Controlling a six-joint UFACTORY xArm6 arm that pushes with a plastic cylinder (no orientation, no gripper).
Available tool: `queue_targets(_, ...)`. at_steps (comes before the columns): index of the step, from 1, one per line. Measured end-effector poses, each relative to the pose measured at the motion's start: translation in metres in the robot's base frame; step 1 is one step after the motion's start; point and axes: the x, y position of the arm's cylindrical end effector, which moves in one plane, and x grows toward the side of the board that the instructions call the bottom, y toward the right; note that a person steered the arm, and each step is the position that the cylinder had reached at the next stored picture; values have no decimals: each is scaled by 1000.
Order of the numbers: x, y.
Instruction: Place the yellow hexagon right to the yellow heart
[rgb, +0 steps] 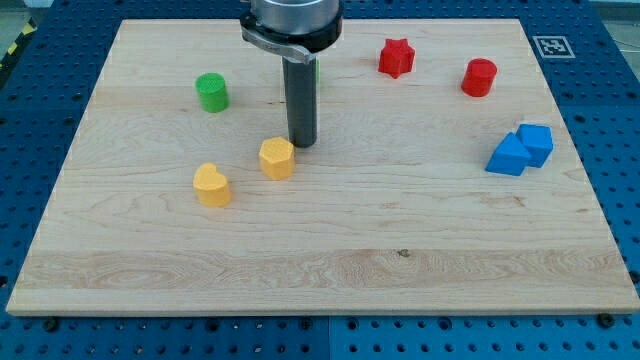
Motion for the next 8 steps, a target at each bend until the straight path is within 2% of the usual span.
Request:
queue_targets(1,40,-5)
queue_targets(2,55,-5)
queue_targets(3,27,4)
queue_targets(4,24,-3)
queue_targets(6,61,-13)
queue_targets(7,35,39)
queue_targets(8,-8,151)
